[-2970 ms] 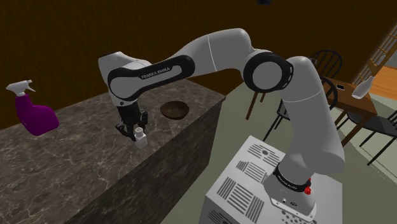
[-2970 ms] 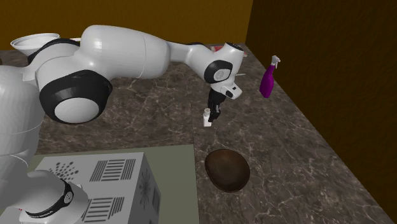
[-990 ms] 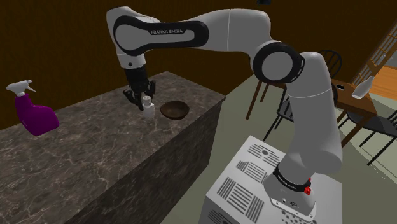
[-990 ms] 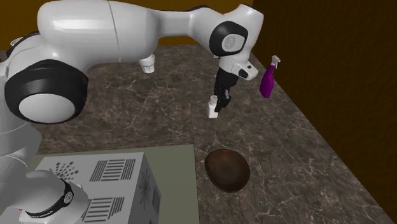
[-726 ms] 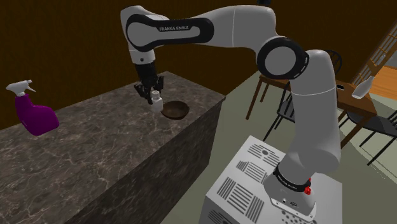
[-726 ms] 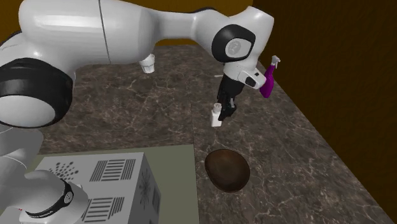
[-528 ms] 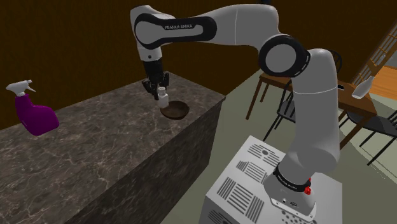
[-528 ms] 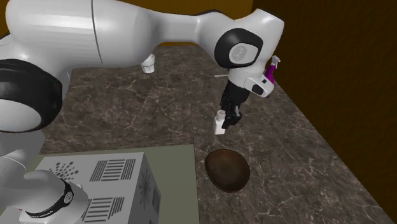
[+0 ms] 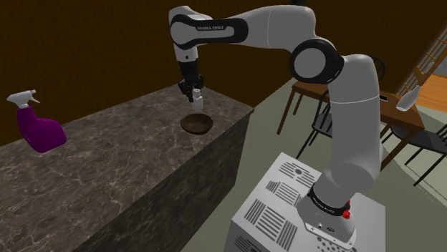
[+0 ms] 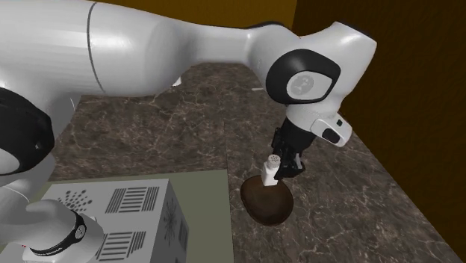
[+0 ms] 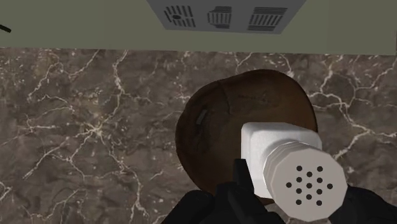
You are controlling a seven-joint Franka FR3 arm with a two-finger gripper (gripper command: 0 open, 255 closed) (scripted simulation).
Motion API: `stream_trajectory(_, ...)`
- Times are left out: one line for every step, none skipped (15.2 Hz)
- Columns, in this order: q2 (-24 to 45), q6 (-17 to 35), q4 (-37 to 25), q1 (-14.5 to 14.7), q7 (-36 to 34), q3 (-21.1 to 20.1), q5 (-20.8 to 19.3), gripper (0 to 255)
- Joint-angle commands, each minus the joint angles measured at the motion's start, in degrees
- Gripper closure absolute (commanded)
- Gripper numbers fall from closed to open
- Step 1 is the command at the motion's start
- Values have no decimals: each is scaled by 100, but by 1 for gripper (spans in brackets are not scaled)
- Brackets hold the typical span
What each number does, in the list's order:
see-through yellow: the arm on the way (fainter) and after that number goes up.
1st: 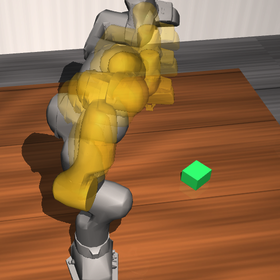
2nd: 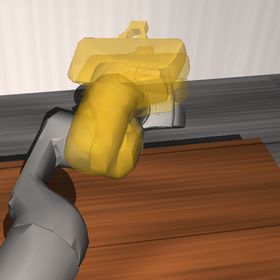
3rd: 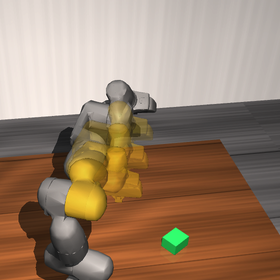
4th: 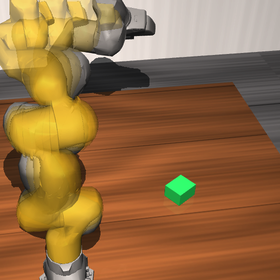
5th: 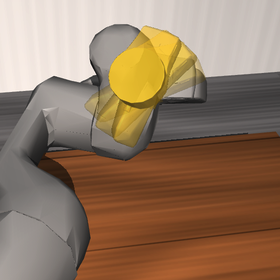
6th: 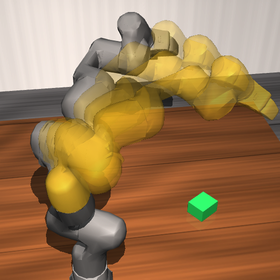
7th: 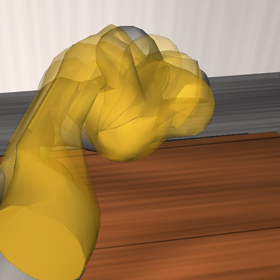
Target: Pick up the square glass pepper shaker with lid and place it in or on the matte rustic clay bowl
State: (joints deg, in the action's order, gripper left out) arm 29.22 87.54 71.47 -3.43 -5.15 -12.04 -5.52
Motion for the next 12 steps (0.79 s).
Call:
stream_trajectory(10,103,93,-51,70,19,-7,255)
stream_trajectory(10,181,171,-56,68,20,-7,255)
stream_trajectory(11,257,247,-60,65,21,-8,255)
stream_trajectory(13,333,320,-64,63,22,-9,255)
stream_trajectory(18,407,391,-68,61,23,-11,255)
stream_trajectory(23,481,459,-72,58,25,-12,255)
stream_trajectory(31,554,525,-75,56,26,-14,255)
stream_trajectory(39,626,589,-77,53,28,-17,255)
stream_trajectory(50,697,650,-80,51,29,-19,255)
stream_trajectory(61,768,709,-82,48,31,-22,255)
stream_trajectory(74,838,767,-84,45,33,-25,255)
stream_trajectory(88,907,822,-86,42,35,-29,255)
